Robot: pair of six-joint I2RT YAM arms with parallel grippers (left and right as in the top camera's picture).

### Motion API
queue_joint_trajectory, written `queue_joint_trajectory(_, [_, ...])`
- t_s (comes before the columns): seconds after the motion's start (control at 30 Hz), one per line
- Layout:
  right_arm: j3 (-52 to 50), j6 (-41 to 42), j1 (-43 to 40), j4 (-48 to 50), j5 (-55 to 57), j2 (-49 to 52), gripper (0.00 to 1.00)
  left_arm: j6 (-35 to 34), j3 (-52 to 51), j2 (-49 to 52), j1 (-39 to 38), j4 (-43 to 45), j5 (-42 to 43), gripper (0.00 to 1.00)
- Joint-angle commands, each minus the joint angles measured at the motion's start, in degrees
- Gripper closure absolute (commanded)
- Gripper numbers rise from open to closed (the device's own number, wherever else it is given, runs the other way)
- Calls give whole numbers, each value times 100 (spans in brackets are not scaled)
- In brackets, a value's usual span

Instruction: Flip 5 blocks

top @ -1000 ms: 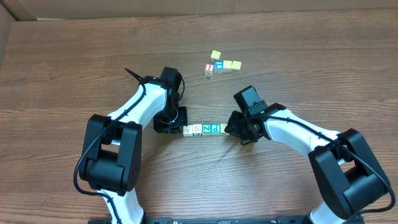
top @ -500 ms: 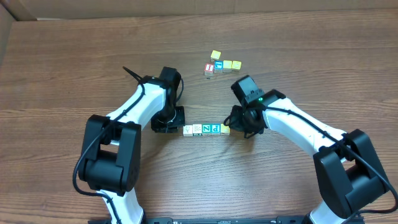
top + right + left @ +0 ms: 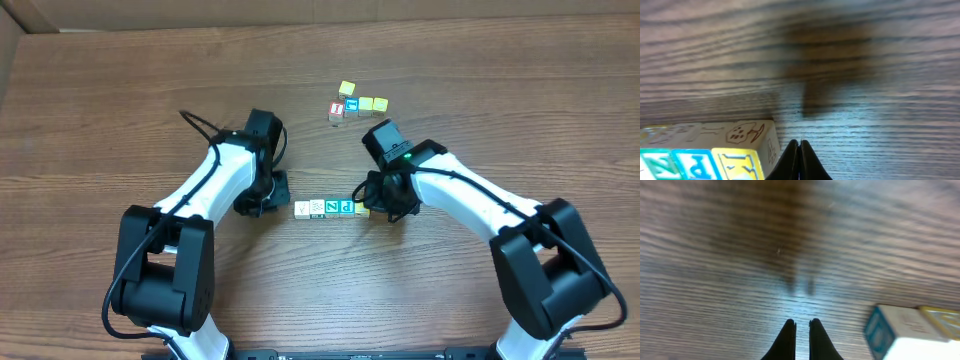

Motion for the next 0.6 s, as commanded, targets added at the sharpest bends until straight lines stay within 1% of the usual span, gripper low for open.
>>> queue_joint_trajectory(0.0, [92,2,48,44,79,61,96,-76,-151,-79,-39,164,-11,96])
queue_joint_trajectory(0.1, [92,2,48,46,79,103,96,133,-153,-79,-50,223,326,96])
queue_joint_trajectory(0.27, [90,0,48,85,72,273,96,164,-153,-79,-50,317,439,96])
queue_joint_trajectory(0.37, [90,0,48,76,42,317,96,407,-153,-79,-50,378,835,96])
queue_joint_trajectory(0.57, [94,0,48,136,-151,317,96,442,-153,-79,-50,382,844,96])
